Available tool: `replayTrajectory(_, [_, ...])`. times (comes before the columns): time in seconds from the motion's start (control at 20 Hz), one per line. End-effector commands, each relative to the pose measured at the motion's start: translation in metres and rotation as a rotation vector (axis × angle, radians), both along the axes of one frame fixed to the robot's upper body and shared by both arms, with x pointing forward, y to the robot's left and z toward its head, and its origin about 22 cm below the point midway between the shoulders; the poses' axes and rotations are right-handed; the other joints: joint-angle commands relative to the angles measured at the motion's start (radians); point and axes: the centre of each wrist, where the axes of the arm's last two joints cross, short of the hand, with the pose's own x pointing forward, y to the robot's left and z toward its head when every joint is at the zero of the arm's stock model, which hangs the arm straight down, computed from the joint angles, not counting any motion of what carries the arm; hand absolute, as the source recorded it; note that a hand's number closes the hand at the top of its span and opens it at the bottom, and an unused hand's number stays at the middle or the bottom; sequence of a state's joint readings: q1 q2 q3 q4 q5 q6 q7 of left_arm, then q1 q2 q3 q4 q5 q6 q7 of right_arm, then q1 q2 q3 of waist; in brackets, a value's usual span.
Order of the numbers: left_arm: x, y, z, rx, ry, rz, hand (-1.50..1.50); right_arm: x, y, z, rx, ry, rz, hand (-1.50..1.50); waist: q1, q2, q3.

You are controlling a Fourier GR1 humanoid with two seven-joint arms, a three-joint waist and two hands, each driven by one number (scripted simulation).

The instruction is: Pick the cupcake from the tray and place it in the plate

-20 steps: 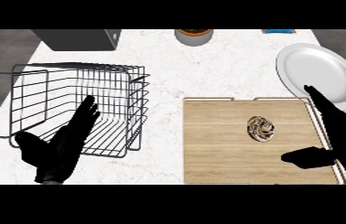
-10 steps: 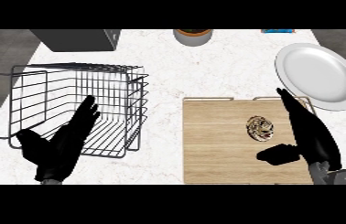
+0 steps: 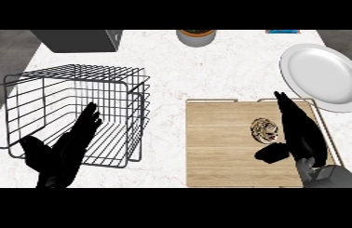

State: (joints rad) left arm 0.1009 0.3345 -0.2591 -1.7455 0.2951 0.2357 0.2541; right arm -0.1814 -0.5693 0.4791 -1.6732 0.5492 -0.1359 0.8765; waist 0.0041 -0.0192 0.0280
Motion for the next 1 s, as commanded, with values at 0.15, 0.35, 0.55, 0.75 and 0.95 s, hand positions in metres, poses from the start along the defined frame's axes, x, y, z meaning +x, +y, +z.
replayTrajectory(0.15, [0.006,-0.007,-0.034,0.007,0.108,0.026,0.0,0.001,0.008,-0.026,-0.01,0.051,-0.007,-1.5,-0.01,0.024,-0.028])
replayTrajectory(0.35, [0.005,-0.003,-0.045,0.007,0.127,0.019,0.0,0.017,0.0,-0.022,-0.005,0.052,0.014,-1.5,-0.009,0.025,-0.028])
replayTrajectory(0.55, [0.012,0.0,-0.042,0.012,0.106,0.025,0.0,0.014,-0.006,-0.047,-0.058,0.158,0.094,1.5,-0.006,0.024,-0.028])
replayTrajectory(0.75, [0.024,0.015,-0.043,-0.002,0.12,0.018,0.0,0.018,0.006,-0.037,-0.115,0.095,0.103,1.5,-0.009,0.02,-0.029])
replayTrajectory(0.95, [0.027,0.0,-0.053,0.007,0.131,0.013,0.0,0.012,0.007,-0.046,-0.156,0.077,0.105,1.5,-0.007,0.019,-0.028])
